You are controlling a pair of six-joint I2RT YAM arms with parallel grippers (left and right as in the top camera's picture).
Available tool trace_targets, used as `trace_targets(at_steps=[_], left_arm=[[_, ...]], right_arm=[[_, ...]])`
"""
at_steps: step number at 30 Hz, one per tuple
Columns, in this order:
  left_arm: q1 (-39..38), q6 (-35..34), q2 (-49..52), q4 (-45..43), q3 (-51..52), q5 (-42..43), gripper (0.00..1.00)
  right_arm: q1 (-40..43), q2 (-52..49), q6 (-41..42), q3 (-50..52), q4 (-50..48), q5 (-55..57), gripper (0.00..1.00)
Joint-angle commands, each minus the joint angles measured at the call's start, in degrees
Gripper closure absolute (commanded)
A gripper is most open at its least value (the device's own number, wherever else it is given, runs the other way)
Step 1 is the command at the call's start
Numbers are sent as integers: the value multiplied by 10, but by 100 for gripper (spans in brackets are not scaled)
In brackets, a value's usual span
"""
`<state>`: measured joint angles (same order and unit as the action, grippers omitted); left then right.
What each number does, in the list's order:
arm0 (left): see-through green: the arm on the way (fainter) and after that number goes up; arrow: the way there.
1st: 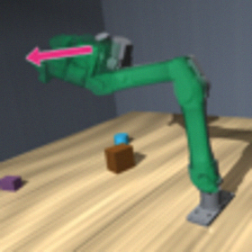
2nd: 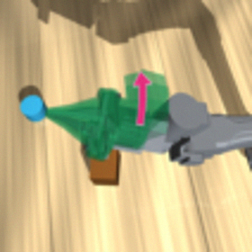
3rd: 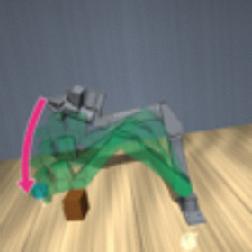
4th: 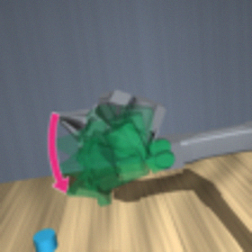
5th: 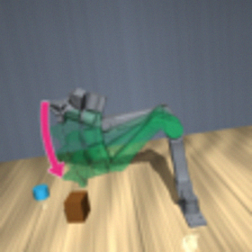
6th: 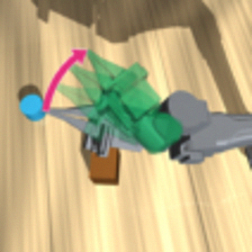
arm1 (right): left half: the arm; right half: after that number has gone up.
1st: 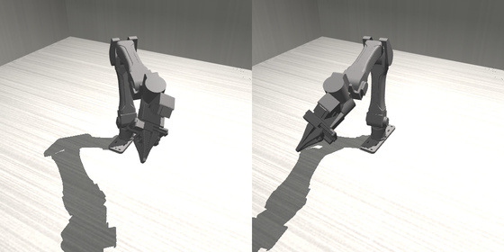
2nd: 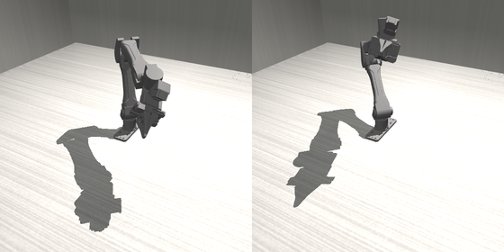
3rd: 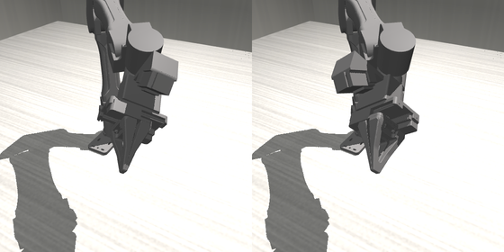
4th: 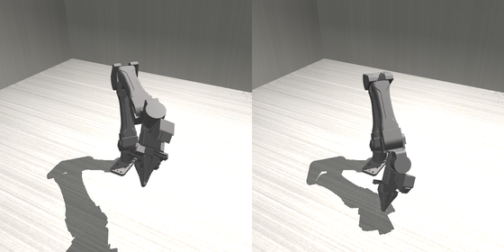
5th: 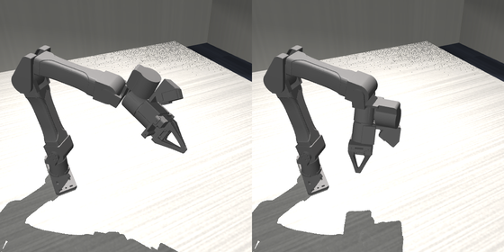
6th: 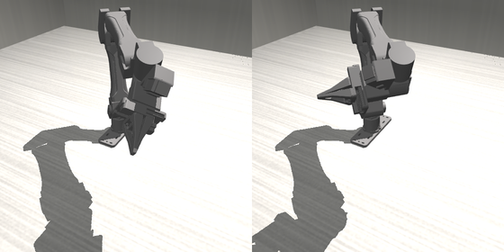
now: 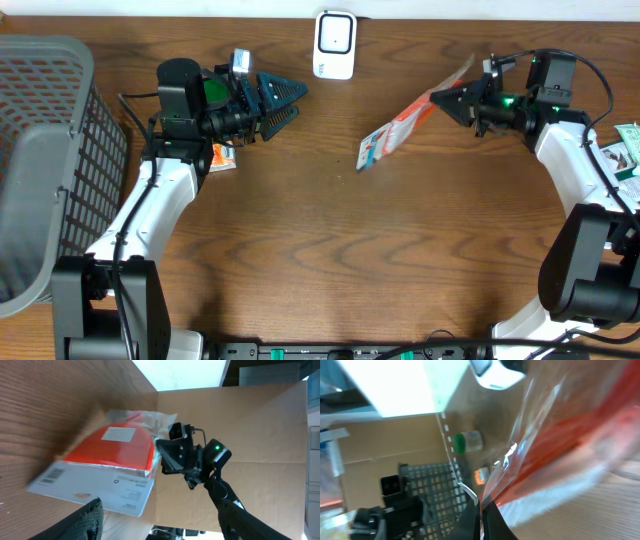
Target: Scan the item barcode
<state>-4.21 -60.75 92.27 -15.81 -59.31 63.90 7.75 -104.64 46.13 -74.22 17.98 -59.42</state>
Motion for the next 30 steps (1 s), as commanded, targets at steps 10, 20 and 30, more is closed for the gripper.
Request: trace_targets(at_steps=[10,20,30], left_arm=[[1,19,-6,4,-5,-1,27],[1,19,-6,4,-5,-1,27],[1,92,-6,66,-5,-2,27]], right_arm=[[-19,1,-32,-12,33,163,98],[-65,1,-82,-12,57,314,98],[-112,1,-106,-11,69,354,98]])
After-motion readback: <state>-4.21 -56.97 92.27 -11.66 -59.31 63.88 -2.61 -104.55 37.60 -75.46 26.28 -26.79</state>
